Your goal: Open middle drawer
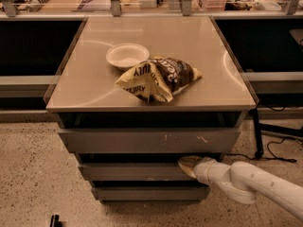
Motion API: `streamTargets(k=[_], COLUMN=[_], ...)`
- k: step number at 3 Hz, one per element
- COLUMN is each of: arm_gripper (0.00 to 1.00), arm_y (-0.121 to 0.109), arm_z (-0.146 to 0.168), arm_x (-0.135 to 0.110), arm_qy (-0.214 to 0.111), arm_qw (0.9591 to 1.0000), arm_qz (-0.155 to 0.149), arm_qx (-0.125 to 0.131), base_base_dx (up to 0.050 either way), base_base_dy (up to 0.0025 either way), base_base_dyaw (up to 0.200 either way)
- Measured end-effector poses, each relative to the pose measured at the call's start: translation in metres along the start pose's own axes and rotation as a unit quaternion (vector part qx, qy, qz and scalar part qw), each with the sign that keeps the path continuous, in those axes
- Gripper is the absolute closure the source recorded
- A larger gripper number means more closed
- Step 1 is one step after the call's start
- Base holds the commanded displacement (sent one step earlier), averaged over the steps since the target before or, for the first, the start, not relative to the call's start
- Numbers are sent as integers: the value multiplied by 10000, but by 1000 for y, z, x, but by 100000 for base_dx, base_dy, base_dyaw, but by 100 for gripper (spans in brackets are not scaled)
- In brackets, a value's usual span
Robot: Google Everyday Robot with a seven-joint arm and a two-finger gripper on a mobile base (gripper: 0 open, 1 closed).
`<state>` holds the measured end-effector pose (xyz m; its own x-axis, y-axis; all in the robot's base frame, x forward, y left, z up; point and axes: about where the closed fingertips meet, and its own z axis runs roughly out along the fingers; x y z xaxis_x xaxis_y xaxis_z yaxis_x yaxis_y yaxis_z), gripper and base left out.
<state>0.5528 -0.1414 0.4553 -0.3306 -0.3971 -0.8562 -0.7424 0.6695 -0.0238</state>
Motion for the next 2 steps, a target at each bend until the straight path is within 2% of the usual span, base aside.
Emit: streamTargets(k=[2], arm_gripper=[100], arm_y=[7], arm_z=[3], arm_x=[-1], arm_qy=[80], arm_qw=[9999], arm_qz=[-66], arm_qx=[-41], base_base_dx=[0], base_base_dy=[0], base_base_dyaw=[0])
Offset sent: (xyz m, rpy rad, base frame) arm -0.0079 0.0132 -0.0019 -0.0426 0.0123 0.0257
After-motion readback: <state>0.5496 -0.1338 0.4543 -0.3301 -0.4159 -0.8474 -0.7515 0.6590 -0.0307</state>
